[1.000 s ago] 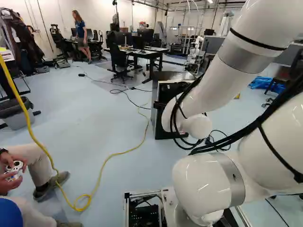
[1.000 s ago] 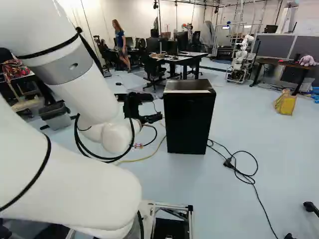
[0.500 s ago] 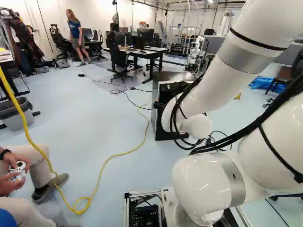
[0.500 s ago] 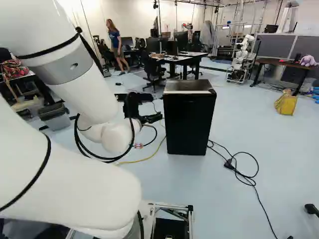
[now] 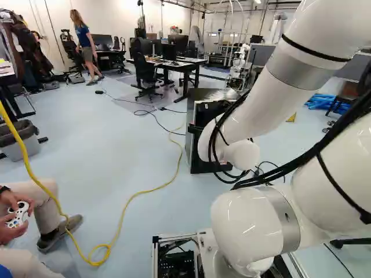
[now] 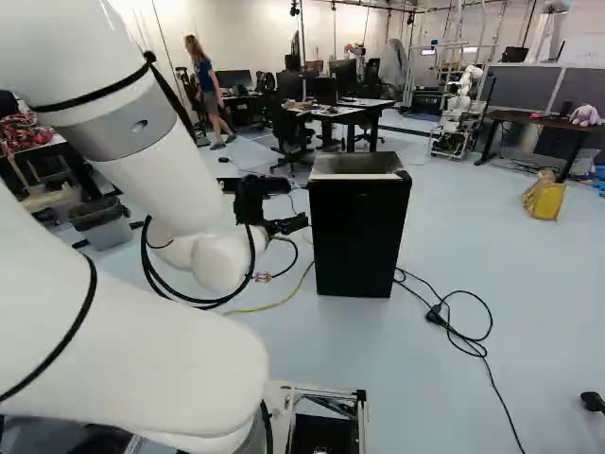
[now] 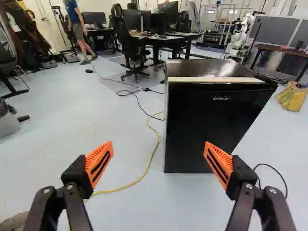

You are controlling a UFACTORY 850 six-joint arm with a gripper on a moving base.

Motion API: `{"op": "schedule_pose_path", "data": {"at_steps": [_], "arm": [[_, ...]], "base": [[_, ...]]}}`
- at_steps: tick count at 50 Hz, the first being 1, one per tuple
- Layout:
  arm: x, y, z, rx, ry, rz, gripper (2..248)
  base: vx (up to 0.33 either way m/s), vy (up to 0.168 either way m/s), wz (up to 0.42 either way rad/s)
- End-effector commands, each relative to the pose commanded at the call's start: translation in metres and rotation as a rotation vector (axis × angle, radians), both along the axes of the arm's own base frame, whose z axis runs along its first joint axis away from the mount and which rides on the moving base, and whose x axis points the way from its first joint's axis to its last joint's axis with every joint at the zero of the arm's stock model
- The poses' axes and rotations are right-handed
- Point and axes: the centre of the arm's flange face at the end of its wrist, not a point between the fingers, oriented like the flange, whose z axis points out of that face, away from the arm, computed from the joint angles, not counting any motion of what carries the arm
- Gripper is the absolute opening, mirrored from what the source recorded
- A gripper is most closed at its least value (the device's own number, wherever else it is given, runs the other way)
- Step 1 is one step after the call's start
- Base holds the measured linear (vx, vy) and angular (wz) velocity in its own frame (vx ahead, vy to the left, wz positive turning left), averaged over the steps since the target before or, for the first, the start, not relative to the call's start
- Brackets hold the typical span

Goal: Grab a drink from the fridge

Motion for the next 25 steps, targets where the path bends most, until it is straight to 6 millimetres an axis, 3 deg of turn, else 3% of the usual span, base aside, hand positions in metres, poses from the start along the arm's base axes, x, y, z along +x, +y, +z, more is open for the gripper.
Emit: {"op": "schedule_pose_path", "data": {"at_steps": [25], "arm": [[0.0, 0.0, 0.0, 0.0, 0.0, 0.0, 247]], "base": [[0.039, 0.001, -0.001]]}}
